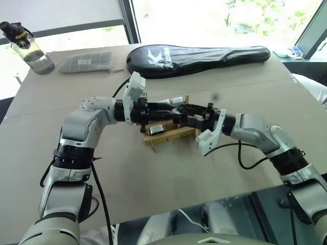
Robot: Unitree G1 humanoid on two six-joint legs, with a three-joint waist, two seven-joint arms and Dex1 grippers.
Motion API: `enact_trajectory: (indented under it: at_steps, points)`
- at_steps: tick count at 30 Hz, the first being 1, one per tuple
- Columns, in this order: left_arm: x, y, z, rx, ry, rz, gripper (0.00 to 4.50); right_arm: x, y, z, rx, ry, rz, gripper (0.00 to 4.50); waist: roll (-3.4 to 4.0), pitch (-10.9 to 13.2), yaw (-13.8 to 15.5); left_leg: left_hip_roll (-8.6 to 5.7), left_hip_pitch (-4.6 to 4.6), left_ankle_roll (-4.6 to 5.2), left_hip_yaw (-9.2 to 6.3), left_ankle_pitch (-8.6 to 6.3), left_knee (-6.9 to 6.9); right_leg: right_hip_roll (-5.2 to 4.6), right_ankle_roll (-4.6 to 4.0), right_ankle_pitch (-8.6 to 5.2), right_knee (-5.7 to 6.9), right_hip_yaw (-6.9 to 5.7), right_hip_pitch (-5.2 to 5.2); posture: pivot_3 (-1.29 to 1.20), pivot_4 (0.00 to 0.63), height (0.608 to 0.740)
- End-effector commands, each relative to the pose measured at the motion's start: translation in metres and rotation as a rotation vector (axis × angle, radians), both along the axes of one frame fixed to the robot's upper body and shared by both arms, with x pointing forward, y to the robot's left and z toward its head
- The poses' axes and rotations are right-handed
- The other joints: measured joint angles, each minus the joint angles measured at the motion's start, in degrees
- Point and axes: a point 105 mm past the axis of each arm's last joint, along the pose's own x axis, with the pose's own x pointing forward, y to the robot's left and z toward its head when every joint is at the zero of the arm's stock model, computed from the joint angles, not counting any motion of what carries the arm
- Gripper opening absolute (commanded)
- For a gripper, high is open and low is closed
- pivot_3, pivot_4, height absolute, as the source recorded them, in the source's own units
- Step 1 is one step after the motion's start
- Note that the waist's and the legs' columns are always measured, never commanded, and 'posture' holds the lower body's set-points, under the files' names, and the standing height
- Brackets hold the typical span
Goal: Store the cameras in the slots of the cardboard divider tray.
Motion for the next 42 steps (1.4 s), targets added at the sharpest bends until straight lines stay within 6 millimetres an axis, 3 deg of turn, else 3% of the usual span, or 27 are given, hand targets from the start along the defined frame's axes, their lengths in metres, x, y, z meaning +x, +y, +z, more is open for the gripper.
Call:
enact_trajectory:
  at_steps: [1,4,8,10,15,18,21,25,31,36,42]
  points:
    - [-0.005,-0.001,0.002,0.006,-0.006,-0.019,0.7,-0.005,0.005,0.016,0.031,-0.059,0.034,1.94,0.0,0.0,0.0,0.0,0.0,0.0,0.0,0.0,0.0,0.0,0.0,0.0,0.0,0.0,0.0,0.0,0.15,0.74]
    - [-0.003,-0.002,0.001,0.004,-0.012,-0.012,0.7,-0.005,0.004,0.018,0.041,-0.054,0.027,1.94,0.0,0.0,0.02,0.0,0.0,0.0,0.0,0.0,-0.01,0.01,0.0,0.0,0.0,0.0,0.0,0.0,0.15,0.74]
    - [0.002,-0.002,0.002,0.002,-0.025,0.001,0.7,-0.006,0.001,0.023,0.084,-0.043,0.02,3.89,0.0,0.0,0.04,0.0,0.0,0.0,-0.01,0.0,-0.01,0.01,0.0,0.0,0.0,0.0,0.0,0.0,0.15,0.74]
    - [0.003,-0.002,0.002,0.002,-0.028,0.004,0.7,-0.004,-0.001,0.021,0.083,-0.039,0.005,4.4,0.0,0.0,0.02,0.0,0.0,0.0,-0.01,0.0,-0.01,0.01,0.0,0.0,0.0,0.0,0.0,0.0,0.15,0.74]
    - [0.007,-0.002,0.003,-0.005,-0.046,0.014,0.7,-0.003,-0.009,0.021,0.119,0.001,-0.021,4.4,0.0,0.0,0.11,0.0,0.0,0.0,-0.01,0.0,-0.01,0.01,0.0,0.0,0.0,0.01,0.0,0.0,0.15,0.74]
    - [0.011,-0.002,0.005,-0.012,-0.073,0.026,0.7,-0.005,-0.02,0.016,0.183,0.13,-0.055,4.4,0.0,0.0,0.23,-0.01,0.0,0.0,-0.03,0.0,-0.01,-0.01,0.0,0.0,-0.02,-0.01,0.01,0.0,0.15,0.74]
    - [0.015,0.0,0.004,-0.003,-0.097,0.038,0.7,-0.008,-0.043,0.0,0.32,0.49,-0.158,4.4,0.0,0.0,0.28,-0.01,0.0,0.0,-0.04,0.0,0.0,-0.04,0.0,0.0,-0.03,0.0,0.03,0.0,0.15,0.74]
    - [0.024,0.007,-0.002,0.066,-0.19,0.072,0.7,-0.025,-0.073,-0.005,0.559,0.943,-0.254,4.4,0.01,0.01,0.71,-0.01,-0.13,0.01,-0.19,0.0,0.0,-0.09,0.0,0.0,-0.05,0.09,0.08,0.0,0.15,0.74]
    - [0.026,0.019,-0.008,0.1,-0.259,0.095,0.7,-0.061,-0.123,-0.017,0.74,1.403,-0.362,4.4,0.0,0.0,1.78,-0.03,-0.2,0.03,-0.28,-0.02,0.01,-0.12,0.0,0.0,-0.07,0.03,0.09,0.0,0.15,0.74]
    - [0.02,0.027,-0.022,0.106,-0.256,0.09,0.7,-0.097,-0.149,-0.025,0.777,1.575,-0.421,4.4,0.0,0.0,2.61,-0.04,-0.33,0.06,-0.42,-0.04,0.02,-0.17,0.0,0.0,-0.2,-0.11,0.08,0.0,0.15,0.74]
    - [0.017,0.026,-0.028,0.096,-0.258,0.09,0.7,-0.119,-0.17,-0.032,0.75,1.641,-0.399,4.4,-0.01,-0.01,3.25,-0.08,-0.3,0.08,-0.42,-0.05,0.13,-0.21,0.01,0.0,-0.09,-0.13,0.15,0.0,0.15,0.74]
